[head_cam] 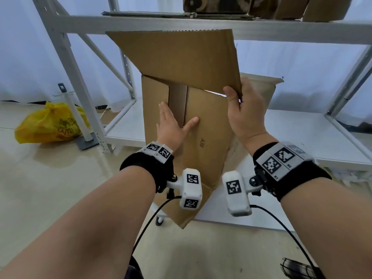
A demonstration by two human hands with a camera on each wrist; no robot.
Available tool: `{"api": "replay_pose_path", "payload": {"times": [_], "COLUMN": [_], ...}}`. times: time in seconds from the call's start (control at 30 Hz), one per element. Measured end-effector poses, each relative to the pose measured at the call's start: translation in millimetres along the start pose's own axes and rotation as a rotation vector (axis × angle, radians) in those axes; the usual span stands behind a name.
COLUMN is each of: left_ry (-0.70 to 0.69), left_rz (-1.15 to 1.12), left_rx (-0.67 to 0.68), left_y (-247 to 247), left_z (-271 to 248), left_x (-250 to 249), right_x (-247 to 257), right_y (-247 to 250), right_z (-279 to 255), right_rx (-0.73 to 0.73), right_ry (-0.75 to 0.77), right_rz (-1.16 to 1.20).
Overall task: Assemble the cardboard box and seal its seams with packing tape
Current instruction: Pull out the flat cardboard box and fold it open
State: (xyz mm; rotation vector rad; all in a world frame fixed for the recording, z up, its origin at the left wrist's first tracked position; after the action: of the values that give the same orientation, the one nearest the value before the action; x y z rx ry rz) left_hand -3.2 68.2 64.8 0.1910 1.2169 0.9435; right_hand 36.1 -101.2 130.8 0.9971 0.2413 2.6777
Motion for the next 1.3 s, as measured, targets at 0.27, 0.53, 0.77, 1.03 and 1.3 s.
{"api": "replay_pose_path", "payload": {"times": [0.27, 0.53, 0.77, 1.03, 1.3], "left_ry": [0.006, -0.032, -0.068, -0.157, -0.161], "left_rz": [0.061, 0.093, -0.029, -0.146, -0.526], "left_rx": [0.095, 0.228, 0.247, -0.291, -0.326], "left_y": [-15, -5, 23, 79, 90], "left_z": [7, 17, 2, -23, -28], "left_x": [-9, -14, 4, 2, -22], "right_x": [4, -8, -16, -16, -19], "right_y": [-5, 1, 4, 19, 22], "right_z": [-5, 2, -7, -24, -22], "right_rx": [0.007, 0.007, 0.190, 0.375, 0.348], "right_ry": [-0.067, -0.129, -0.230, -0.091, -0.080], "right_rz": [0.099, 0.114, -0.062, -0.206, -0.232]}}
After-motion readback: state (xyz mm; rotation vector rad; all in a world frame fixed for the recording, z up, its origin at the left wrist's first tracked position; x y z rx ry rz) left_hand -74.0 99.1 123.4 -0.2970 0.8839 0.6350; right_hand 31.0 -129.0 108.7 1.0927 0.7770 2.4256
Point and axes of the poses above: each hand's wrist, its own z-axis towards the middle knuckle, its own y-axis out of the back of the hand, x = y × z, the point moved 1 cm from there along z, towards the middle knuckle, and after that the axes turned 13 degrees about -y, right-handed, at the moved point
